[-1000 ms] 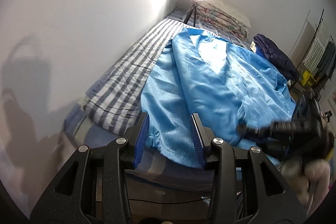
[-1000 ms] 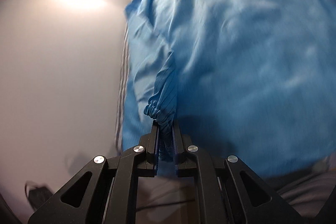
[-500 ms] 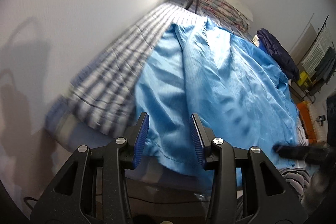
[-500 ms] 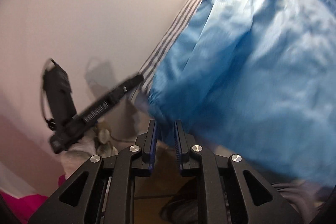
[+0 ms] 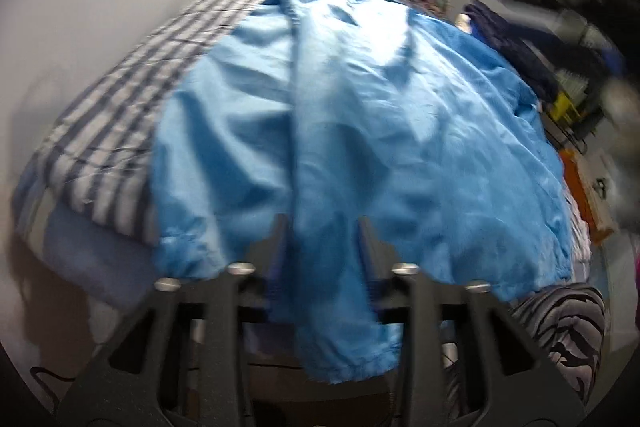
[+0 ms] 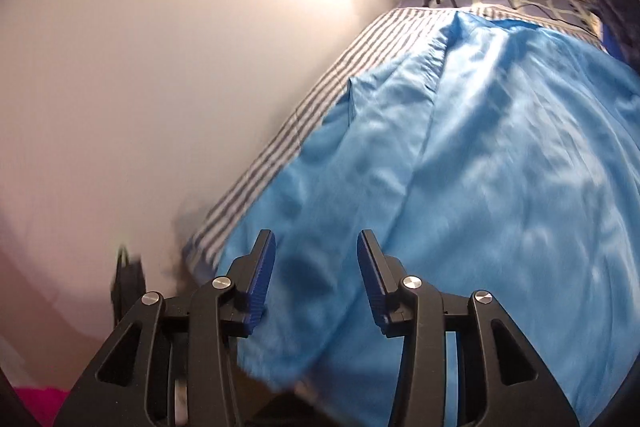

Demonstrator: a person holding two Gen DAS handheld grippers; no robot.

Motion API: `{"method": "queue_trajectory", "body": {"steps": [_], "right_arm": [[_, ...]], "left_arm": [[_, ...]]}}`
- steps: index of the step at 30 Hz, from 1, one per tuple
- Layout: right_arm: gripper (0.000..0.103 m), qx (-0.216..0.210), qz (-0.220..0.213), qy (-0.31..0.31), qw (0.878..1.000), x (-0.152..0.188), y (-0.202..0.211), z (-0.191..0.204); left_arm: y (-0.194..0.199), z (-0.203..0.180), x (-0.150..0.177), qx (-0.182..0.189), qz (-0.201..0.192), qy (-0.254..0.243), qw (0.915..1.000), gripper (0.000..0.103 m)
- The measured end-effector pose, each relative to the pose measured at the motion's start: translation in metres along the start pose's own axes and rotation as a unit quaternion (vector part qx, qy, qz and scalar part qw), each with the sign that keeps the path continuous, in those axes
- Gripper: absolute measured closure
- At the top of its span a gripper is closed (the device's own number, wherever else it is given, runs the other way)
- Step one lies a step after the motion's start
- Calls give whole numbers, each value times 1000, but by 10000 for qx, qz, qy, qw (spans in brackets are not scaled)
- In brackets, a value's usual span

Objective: Fold large clothes

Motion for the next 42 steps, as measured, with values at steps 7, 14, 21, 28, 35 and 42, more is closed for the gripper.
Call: {"method": "queue_trajectory", "body": {"steps": [7, 14, 21, 28, 35, 42], "right_arm": [[61, 264, 395, 389, 9981, -83, -97, -12], [61, 1154, 969, 528, 9872, -119, -195, -51], [80, 1858, 1483, 593, 9695, -119, -245, -93], [102, 1366, 823, 253, 9869, -155, -215, -89], [102, 466, -298, -492, 9973, -195, -197, -77], [101, 717, 305, -563, 9954, -179, -223, -76]], "left_arm": [[-1, -17, 1, 484, -2, -52, 9988, 88], [0, -11, 0, 603, -89, -25, 9981, 95], [3, -12, -2, 691, -227, -135, 9973, 99], [36, -7, -13, 646, -674, -315, 9951, 102], [51, 19, -15, 156, -782, -189, 9966, 91], [61, 61, -1, -60, -642, 336, 9974, 59]]}}
Point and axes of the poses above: each gripper's, at about its wrist camera, not at the fingertips, and y roughly against the way its jaws point, z to its left, x to its underside, the point moved 5 cm from there along -y, roughly the way its jaws point, and after that the axes turned 12 degrees about -x, right-handed, at the moved point
